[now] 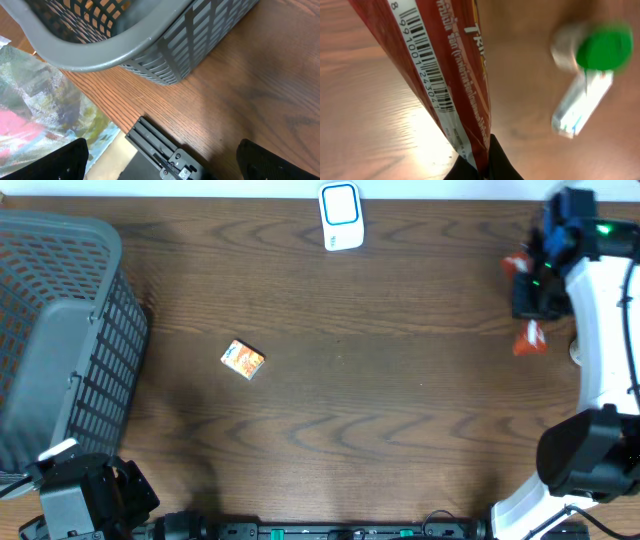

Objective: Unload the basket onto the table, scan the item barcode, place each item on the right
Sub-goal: 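Carry the TOP bar right and drop it beside the tub, then move the right gripper to the orange Kleenex packet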

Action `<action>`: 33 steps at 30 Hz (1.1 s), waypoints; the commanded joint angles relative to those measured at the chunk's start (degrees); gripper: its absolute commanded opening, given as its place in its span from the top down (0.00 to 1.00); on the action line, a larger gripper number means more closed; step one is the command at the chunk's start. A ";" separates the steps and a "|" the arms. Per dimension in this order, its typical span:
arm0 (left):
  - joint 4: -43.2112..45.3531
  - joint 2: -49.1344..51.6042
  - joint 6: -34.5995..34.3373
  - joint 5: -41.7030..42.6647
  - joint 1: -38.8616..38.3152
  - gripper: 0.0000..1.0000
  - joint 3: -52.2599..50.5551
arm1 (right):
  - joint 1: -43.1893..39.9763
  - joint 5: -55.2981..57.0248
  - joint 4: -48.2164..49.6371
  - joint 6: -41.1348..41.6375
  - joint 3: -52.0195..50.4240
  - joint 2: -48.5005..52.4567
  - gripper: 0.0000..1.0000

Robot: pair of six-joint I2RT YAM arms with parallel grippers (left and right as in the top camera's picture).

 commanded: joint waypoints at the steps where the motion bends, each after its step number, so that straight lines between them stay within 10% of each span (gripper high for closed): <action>1: -0.11 -0.20 -0.50 -0.76 0.24 0.05 0.09 | -5.07 6.71 -0.13 16.63 -6.29 -0.55 0.99; 23: -0.11 -0.20 -0.50 -0.76 0.24 0.05 0.09 | -14.21 14.53 17.57 20.06 -24.35 -0.57 0.96; 28: -0.11 -0.20 -0.52 -0.76 0.24 0.05 0.09 | -15.10 12.61 18.29 16.81 -24.15 -0.57 0.01; 33: -0.11 -0.20 -0.50 -0.76 0.24 0.05 0.09 | -13.75 6.43 17.00 16.85 -20.24 -2.47 0.01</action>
